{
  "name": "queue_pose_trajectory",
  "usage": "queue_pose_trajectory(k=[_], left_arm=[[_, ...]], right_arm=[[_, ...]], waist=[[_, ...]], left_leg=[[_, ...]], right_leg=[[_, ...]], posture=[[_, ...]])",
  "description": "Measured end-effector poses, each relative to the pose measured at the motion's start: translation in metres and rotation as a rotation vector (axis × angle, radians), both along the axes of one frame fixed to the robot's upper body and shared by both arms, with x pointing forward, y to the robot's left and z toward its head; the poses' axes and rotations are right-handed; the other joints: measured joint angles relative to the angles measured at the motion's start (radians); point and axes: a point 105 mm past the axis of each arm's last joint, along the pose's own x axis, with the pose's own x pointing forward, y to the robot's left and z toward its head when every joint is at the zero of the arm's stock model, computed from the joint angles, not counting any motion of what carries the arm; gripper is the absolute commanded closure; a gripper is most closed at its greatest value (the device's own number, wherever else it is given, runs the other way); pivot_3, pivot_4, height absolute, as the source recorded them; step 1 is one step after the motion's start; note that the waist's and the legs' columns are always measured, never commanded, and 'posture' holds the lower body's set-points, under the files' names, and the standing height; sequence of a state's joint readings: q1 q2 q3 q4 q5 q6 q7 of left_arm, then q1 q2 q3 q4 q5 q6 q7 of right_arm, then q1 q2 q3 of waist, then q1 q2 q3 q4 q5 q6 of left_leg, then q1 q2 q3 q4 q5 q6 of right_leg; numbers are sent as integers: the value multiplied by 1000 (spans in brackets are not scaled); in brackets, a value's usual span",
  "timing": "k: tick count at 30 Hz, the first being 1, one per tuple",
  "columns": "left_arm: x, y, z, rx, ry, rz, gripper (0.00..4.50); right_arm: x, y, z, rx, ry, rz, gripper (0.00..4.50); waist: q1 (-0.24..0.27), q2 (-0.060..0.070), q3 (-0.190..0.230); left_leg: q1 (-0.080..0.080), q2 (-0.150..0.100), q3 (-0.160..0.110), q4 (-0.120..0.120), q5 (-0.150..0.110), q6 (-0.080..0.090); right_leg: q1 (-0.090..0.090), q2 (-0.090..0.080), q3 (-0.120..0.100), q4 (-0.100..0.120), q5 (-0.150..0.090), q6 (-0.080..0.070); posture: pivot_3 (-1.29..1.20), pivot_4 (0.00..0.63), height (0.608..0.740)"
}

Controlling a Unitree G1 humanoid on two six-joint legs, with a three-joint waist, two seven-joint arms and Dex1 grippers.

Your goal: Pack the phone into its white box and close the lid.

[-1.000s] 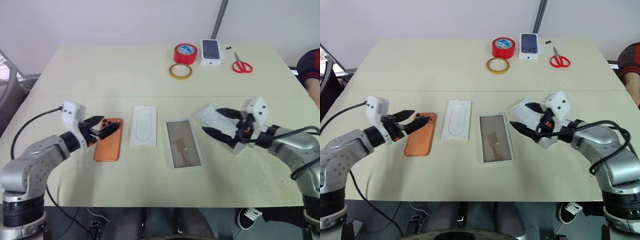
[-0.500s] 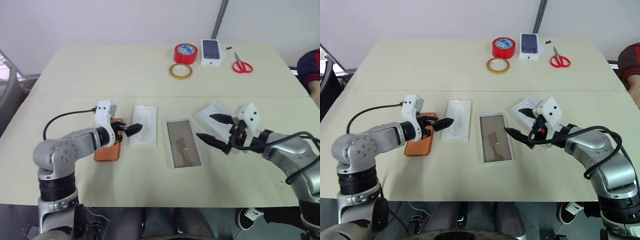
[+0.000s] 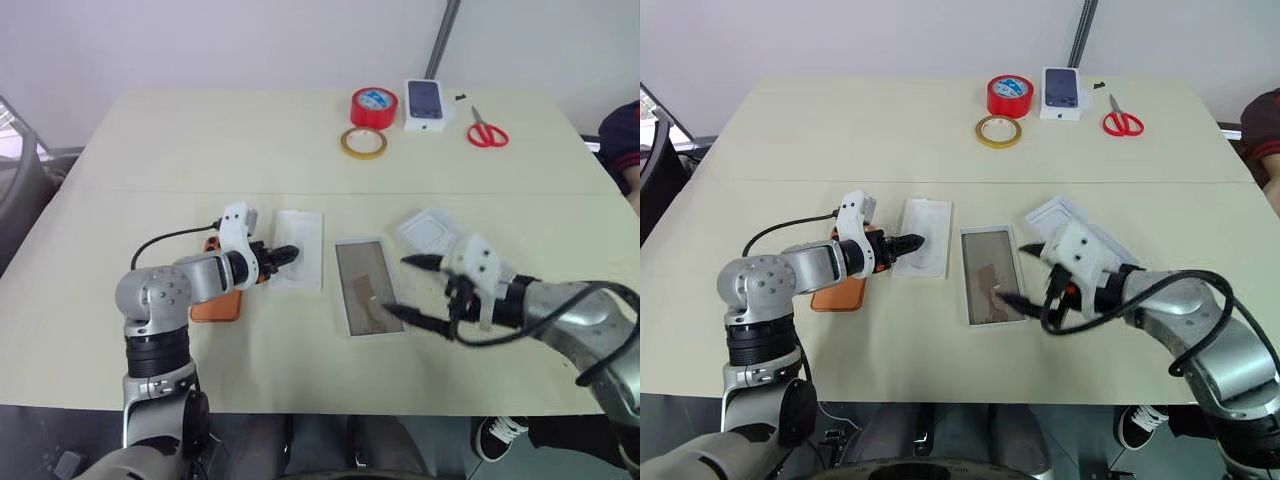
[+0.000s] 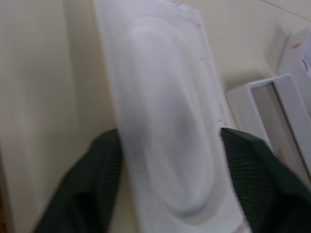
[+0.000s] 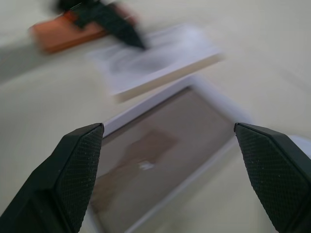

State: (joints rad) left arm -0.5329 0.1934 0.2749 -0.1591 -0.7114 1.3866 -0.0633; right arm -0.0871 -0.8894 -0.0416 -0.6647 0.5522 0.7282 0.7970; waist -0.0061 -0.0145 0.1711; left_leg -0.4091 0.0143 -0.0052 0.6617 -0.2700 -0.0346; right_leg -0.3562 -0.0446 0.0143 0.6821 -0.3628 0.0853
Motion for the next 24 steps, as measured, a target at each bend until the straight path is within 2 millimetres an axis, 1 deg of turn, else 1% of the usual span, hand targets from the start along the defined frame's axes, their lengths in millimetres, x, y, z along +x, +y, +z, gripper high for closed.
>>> queue_pose_trajectory(k=[3, 7, 10, 11, 13, 14, 17, 18, 22, 24], left_arm=[[1, 4, -4, -4, 18, 21, 4453], [2, 2, -3, -29, 19, 28, 4453], [3, 3, -1, -61, 18, 44, 4500], [3, 4, -1, -69, 17, 48, 4500], [4, 5, 1, -82, 12, 56, 4500], [5, 7, 2, -92, 9, 66, 4500], [6, 15, 6, -120, 1, 97, 4500], [6, 17, 7, -124, -3, 103, 4500], [9, 27, 15, -162, -28, 142, 4500], [11, 36, 21, -168, -47, 169, 4500]], right_arm=[[-12, 0, -14, -116, 34, 76, 0], [-21, 1, -33, -235, 55, 154, 0], [-24, 9, -44, -275, 69, 208, 768], [-23, 10, -45, -282, 64, 213, 1182], [-20, 11, -48, -303, 54, 216, 2284], [-18, 12, -49, -312, 47, 217, 2739], [-10, 12, -52, -347, 21, 212, 4379], [-9, 14, -52, -353, 9, 217, 4487], [-3, 19, -53, -359, -10, 240, 4487], [0, 30, -49, -329, -29, 261, 4487]], waist=[[0, 0, 0], [-2, -1, 0], [-3, -1, 0], [-3, -1, 0], [-3, -1, 0], [-3, -1, 0], [-3, -1, 0], [-3, -1, 0], [-4, -2, 0], [-5, -2, 0]], left_leg=[[0, 0, 0, 1, 0, 0], [0, 0, 0, 1, 2, -3], [0, 0, 0, 1, 2, -4], [0, 0, 0, 1, 2, -4], [0, 0, 0, 1, 3, -5], [0, 0, 0, 1, 3, -5], [0, 0, 0, 1, 3, -5], [0, 0, 0, 1, 3, -5], [0, 0, -1, 1, 3, -6], [0, 0, -1, 1, 3, -6]], right_leg=[[0, 0, 0, 0, 0, 0], [0, 0, 0, 0, 0, 0], [0, 0, 0, 0, 0, 0], [0, 0, 0, 0, 0, 0], [0, 0, 0, 0, 0, 0], [0, 0, 0, 0, 0, 0], [0, 0, 0, 0, 0, 0], [0, 0, 0, 0, 0, 0], [0, 0, 0, 0, 0, 0], [0, 0, 0, 0, 0, 0]], posture=[[0, 150, 740], [0, 150, 740], [0, 150, 740], [0, 150, 740], [0, 150, 740], [0, 150, 740], [0, 150, 740], [0, 150, 740], [0, 150, 740], [0, 150, 740]])
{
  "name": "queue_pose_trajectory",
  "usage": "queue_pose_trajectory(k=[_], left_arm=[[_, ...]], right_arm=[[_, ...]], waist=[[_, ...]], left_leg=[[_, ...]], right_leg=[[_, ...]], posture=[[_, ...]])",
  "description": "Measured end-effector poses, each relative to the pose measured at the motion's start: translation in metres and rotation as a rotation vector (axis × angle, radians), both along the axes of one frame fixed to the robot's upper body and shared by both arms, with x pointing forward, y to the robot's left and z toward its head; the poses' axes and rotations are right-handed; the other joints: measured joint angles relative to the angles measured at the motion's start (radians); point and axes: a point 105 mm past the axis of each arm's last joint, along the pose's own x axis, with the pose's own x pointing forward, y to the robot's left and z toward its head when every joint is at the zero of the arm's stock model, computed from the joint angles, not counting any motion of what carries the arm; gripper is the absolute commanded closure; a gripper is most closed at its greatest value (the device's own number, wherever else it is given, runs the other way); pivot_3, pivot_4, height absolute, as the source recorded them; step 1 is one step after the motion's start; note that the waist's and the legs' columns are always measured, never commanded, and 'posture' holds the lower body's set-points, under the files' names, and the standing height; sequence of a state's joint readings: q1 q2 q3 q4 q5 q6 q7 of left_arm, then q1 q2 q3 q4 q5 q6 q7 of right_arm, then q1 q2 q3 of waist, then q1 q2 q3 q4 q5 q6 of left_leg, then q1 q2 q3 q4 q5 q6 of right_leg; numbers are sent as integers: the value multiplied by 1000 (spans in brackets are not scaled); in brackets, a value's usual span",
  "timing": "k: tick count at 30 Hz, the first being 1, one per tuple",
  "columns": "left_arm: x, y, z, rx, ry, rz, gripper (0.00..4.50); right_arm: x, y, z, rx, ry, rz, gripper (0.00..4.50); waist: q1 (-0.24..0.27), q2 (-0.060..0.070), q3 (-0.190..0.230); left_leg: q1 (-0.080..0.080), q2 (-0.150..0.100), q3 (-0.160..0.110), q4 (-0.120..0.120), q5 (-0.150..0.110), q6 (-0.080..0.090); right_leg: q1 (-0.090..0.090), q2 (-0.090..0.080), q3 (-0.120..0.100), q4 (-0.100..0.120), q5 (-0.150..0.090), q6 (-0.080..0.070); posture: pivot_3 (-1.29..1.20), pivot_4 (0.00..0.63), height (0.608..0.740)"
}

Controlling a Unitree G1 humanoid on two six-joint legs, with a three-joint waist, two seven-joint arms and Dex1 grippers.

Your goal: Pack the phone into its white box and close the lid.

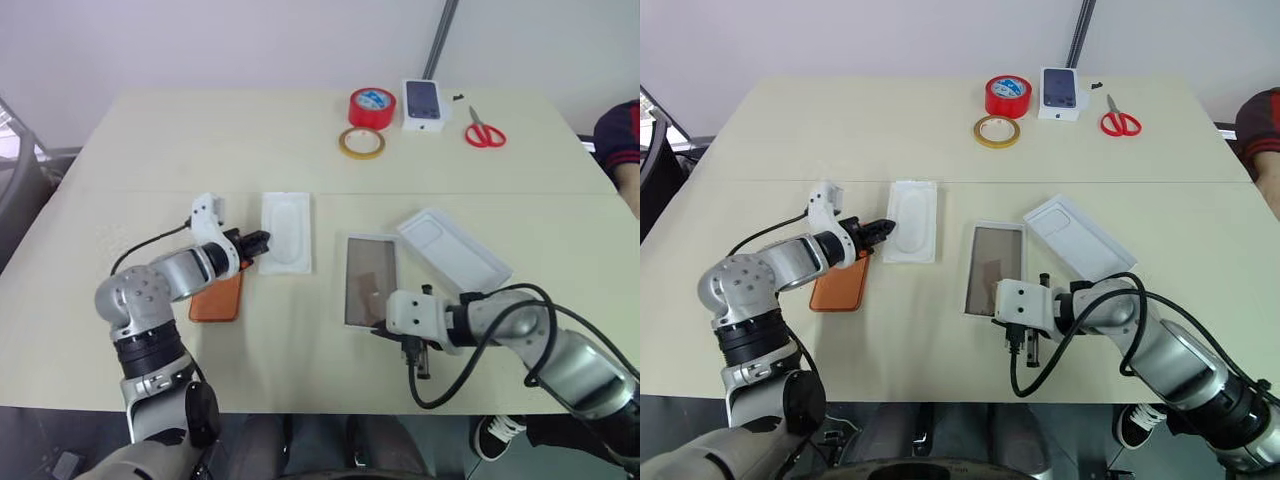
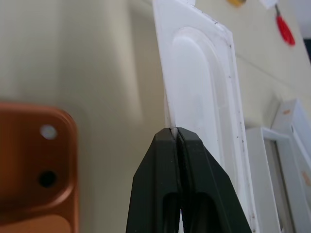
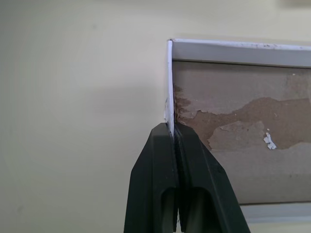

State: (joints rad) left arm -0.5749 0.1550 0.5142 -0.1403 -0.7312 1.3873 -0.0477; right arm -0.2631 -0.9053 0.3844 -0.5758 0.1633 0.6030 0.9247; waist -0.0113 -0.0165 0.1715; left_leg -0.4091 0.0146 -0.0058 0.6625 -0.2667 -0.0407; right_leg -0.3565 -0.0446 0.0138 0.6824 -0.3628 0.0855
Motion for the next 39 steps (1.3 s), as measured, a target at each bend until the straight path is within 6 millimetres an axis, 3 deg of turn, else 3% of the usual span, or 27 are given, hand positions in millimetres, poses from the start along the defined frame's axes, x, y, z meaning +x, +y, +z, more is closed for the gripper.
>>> queue_pose_trajectory(k=[6, 10, 13, 15, 18, 27, 33, 36, 39], left_arm=[[6, 15, 23, -29, -64, 49, 4500], [5, 18, 27, -23, -67, 46, 4500], [3, 13, 27, -19, -59, 23, 4500], [0, 6, 27, -12, -59, -2, 4500], [-5, -7, 28, -9, -58, -43, 4500], [-27, -53, 19, -8, -22, -146, 4500], [-36, -61, 2, 46, 26, -150, 4500], [-39, -61, 0, 86, 20, -165, 3504], [-43, -64, -1, 92, 16, -185, 2056]], right_arm=[[12, 25, 3, 27, -33, 64, 4487], [23, 40, 0, 24, -47, 89, 4487], [28, 50, 5, 53, -50, 89, 3635], [30, 55, 12, 99, -38, 71, 2599], [38, 47, 24, 147, -47, 12, 1121], [53, -19, 50, 192, -94, -200, 1121], [61, -30, 47, 190, -115, -236, 1121], [62, -30, 48, 194, -128, -235, 1054], [66, -30, 48, 206, -132, -247, 1054]], waist=[[1, 0, 0], [0, 0, 0], [0, 0, 0], [2, 0, 0], [3, -1, 0], [-5, -1, 0], [-1, -1, 0], [1, -1, 0], [1, -1, 0]], left_leg=[[0, 0, 0, 0, 0, 0], [0, 0, 0, 0, 0, -1], [0, 0, 0, 0, 0, -1], [0, 0, 0, 0, 0, -1], [-1, 0, 0, 0, 0, -1], [0, 0, 0, -1, 0, -1], [0, 0, 1, -1, 0, -1], [0, 0, 1, 0, 0, -1], [0, 0, 1, 0, 0, -1]], right_leg=[[0, 0, 0, 0, 0, 0], [0, 0, 0, 0, 0, 0], [-1, -1, 0, 0, 0, 0], [0, -1, 0, 0, 0, 0], [0, -1, -1, 0, 0, 0], [0, 0, 0, 0, 0, 0], [0, 0, 1, 0, 0, 0], [0, -1, 1, 0, 0, 0], [0, 0, 0, 0, 0, 0]], posture=[[0, 150, 740], [0, 150, 740], [0, 150, 740], [0, 150, 740], [0, 150, 740], [0, 150, 740], [0, 150, 740], [0, 150, 740], [0, 150, 740]])
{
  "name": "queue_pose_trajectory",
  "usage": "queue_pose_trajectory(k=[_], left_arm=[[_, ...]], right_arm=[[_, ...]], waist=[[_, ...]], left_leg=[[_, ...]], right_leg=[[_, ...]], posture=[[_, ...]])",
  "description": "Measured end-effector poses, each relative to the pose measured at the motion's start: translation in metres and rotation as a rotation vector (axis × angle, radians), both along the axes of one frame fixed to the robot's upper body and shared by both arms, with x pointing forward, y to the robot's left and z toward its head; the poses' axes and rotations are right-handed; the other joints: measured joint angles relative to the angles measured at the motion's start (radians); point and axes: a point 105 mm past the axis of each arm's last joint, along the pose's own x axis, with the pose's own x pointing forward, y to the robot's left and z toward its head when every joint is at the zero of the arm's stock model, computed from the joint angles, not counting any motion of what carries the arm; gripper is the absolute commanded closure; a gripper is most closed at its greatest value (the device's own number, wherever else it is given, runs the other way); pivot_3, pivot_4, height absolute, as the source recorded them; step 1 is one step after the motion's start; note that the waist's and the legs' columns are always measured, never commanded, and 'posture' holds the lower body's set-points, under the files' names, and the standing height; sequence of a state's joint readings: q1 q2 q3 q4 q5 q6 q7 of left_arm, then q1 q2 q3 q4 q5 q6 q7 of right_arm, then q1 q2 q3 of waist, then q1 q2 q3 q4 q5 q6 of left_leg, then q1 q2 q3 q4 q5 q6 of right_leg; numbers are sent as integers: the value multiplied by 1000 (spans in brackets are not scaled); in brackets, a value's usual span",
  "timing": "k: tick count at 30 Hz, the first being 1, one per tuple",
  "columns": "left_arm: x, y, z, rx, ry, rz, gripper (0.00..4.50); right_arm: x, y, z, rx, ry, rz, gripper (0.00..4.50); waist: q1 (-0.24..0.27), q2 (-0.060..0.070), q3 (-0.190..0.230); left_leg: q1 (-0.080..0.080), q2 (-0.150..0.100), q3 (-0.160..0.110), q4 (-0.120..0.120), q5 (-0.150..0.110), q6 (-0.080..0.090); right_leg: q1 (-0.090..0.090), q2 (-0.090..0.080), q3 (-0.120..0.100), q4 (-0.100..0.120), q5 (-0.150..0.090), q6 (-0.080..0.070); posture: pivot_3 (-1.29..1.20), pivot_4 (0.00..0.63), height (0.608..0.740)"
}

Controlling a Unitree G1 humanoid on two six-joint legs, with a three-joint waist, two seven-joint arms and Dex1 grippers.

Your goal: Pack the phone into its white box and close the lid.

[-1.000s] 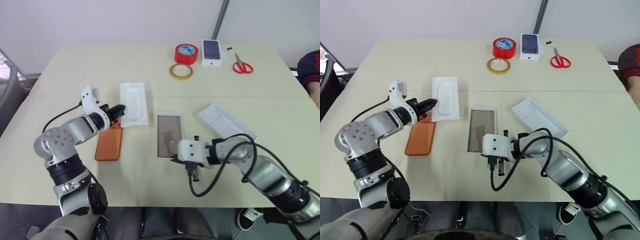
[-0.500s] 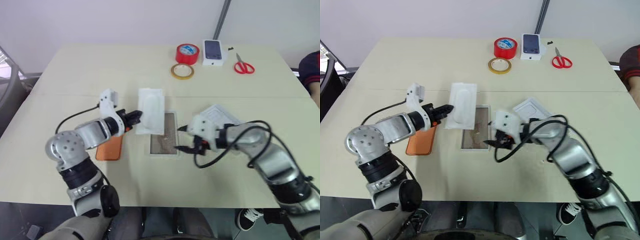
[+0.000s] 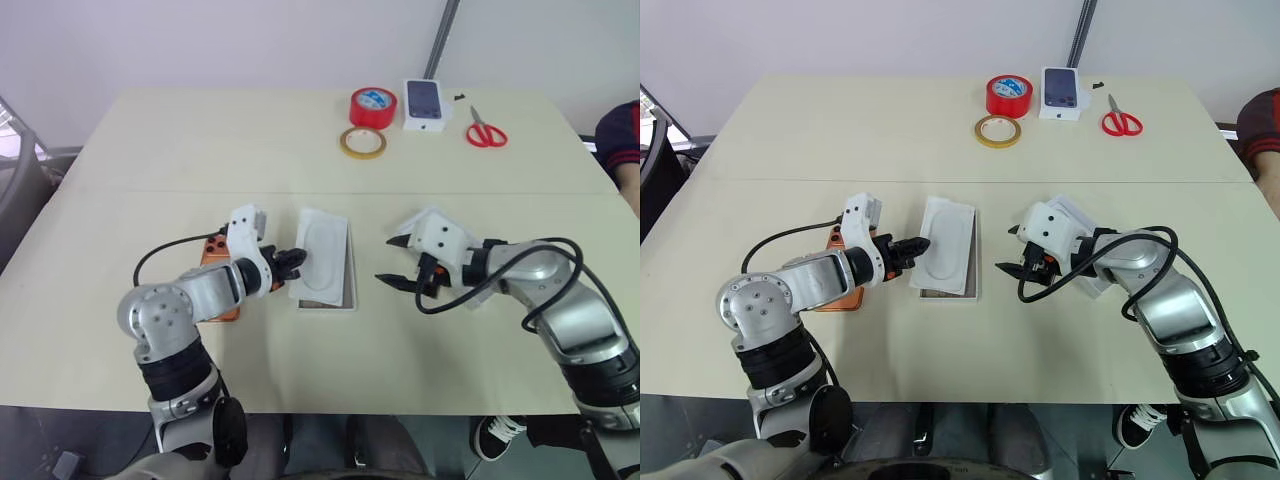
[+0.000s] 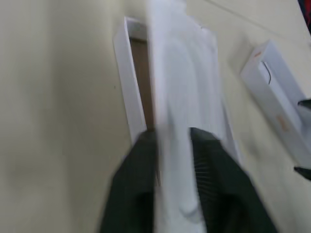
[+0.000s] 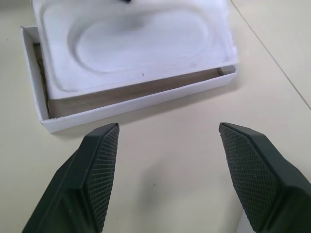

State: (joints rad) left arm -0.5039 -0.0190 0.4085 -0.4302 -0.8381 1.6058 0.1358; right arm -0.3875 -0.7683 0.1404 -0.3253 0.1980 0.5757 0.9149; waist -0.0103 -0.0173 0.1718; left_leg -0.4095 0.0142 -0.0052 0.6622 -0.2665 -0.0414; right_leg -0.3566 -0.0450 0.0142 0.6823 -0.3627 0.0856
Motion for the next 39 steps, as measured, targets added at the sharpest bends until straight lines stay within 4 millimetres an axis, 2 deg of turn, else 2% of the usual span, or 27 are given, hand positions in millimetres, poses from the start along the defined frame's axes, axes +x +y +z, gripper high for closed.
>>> queue_pose_trajectory(k=[2, 4, 5, 7, 11, 12, 15, 22, 27, 32, 39], left_arm=[[-1, -1, 2, -4, -11, -13, 1076], [-1, 2, 4, 0, -20, -19, 1076], [-1, 4, 6, -1, -29, -22, 1036], [1, 9, 13, -2, -54, -24, 1016], [8, 32, 36, 35, -159, -3, 1016], [10, 40, 41, 56, -197, 7, 1016], [10, 66, 42, 226, -319, -8, 1016], [-2, 85, 19, 386, -431, -137, 1016], [-13, 91, 7, 405, -446, -181, 1016], [-18, 99, 4, 400, -441, -157, 1016], [-20, 111, 3, 404, -437, -111, 1016]], right_arm=[[3, 0, 1, 9, -5, -9, 1054], [8, 1, 4, 24, -24, -21, 1054], [11, 3, 6, 37, -32, -27, 1307], [16, 8, 10, 70, -44, -41, 1972], [22, 22, 17, 109, -53, -47, 4037], [22, 27, 16, 112, -47, -43, 4433], [26, 51, 11, 121, -33, -27, 4433], [37, 95, -1, 77, -12, -39, 4433], [45, 98, -34, -56, 39, -84, 4433], [43, 102, -36, -104, 17, -59, 4433], [35, 91, -36, -174, 26, -35, 4433]], waist=[[-1, 0, 0], [-2, 0, 0], [-2, 0, 0], [-3, 0, 0], [-4, 0, 0], [-5, 0, 0], [-12, 1, 0], [-2, 1, 0], [-4, 1, 0], [-9, 1, 0], [-7, 1, 0]], left_leg=[[0, 0, 0, 0, 0, 0], [0, 0, 0, 0, 0, 0], [0, 0, 0, 0, 0, 0], [0, 0, 0, 0, 0, 0], [0, 0, 0, -1, 0, -1], [0, 0, 0, -1, 0, -1], [1, 0, 1, -4, 2, -3], [1, 0, 1, -5, 2, -3], [0, 0, 1, -6, -2, 4], [0, 0, 1, -9, -2, 4], [1, 0, 1, -9, -2, 4]], right_leg=[[0, 0, 0, 0, 0, 0], [0, 0, 0, 0, 0, 0], [0, 0, 0, 0, 0, 0], [-1, 0, 0, 0, 0, 0], [-1, 1, 0, 0, 0, 0], [-1, 0, 0, 0, 0, 0], [-2, 1, 1, 0, 0, 0], [-3, -1, 1, 0, 0, -1], [-4, -2, 1, 0, 0, -1], [-5, -2, 1, 0, 0, -1], [-5, -2, 1, 0, 0, -1]], posture=[[0, 150, 740], [0, 150, 740], [0, 150, 740], [0, 150, 740], [0, 150, 740], [0, 150, 740], [0, 150, 740], [0, 150, 740], [0, 150, 740], [0, 150, 740], [0, 150, 740]])
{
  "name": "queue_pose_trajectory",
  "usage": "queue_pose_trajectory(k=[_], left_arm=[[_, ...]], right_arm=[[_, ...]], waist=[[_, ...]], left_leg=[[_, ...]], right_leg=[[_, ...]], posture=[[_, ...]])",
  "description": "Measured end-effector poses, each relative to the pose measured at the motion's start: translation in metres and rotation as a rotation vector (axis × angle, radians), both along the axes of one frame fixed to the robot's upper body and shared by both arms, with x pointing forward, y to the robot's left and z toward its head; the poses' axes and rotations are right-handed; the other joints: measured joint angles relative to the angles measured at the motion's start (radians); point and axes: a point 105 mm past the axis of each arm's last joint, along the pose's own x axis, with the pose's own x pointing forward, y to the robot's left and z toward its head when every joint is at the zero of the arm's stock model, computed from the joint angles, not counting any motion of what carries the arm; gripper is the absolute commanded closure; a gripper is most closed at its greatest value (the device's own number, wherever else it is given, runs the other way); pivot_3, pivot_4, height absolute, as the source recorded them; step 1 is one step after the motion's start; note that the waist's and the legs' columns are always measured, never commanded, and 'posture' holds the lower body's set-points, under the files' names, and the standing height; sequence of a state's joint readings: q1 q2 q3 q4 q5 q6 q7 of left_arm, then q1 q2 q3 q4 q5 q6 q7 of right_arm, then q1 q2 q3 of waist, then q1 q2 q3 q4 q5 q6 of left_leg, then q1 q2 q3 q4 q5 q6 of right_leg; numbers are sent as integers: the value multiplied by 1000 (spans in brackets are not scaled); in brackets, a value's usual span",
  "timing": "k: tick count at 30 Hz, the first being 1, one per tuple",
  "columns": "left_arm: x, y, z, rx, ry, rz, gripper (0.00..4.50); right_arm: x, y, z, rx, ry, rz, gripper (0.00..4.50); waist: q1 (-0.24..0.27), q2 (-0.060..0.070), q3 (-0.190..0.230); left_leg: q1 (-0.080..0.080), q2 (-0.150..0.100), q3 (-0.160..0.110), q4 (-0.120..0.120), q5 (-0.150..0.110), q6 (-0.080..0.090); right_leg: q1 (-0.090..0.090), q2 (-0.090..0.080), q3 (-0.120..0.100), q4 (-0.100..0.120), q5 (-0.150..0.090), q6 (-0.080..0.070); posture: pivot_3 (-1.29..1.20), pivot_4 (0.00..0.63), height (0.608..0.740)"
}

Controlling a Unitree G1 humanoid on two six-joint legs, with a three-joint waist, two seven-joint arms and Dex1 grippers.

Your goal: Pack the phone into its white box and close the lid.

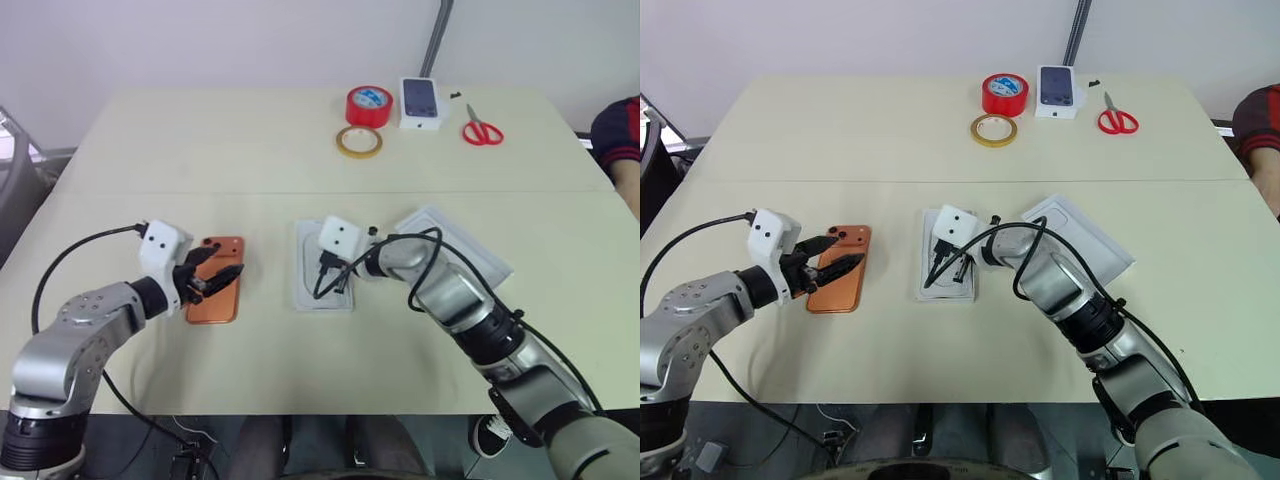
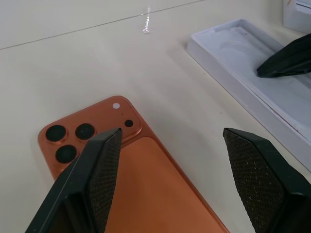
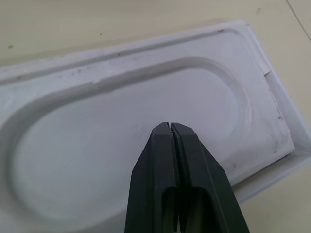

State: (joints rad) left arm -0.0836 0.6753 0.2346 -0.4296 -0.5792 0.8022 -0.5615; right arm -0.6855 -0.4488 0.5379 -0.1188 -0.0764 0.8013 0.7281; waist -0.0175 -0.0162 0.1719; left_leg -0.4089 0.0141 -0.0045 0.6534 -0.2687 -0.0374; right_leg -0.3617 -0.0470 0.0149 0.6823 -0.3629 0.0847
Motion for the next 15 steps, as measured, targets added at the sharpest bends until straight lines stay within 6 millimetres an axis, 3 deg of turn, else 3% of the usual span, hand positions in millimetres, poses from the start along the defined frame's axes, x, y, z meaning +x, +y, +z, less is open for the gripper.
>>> queue_pose_trajectory(k=[15], left_arm=[[5, 6, 0, -28, -3, 30, 1016]], right_arm=[[-5, -5, 4, -94, -61, -13, 4433]], waist=[[1, 0, 0]], left_leg=[[0, 0, 0, 0, 0, 0]], right_leg=[[0, 0, 0, 0, 0, 0]], posture=[[0, 150, 740]])
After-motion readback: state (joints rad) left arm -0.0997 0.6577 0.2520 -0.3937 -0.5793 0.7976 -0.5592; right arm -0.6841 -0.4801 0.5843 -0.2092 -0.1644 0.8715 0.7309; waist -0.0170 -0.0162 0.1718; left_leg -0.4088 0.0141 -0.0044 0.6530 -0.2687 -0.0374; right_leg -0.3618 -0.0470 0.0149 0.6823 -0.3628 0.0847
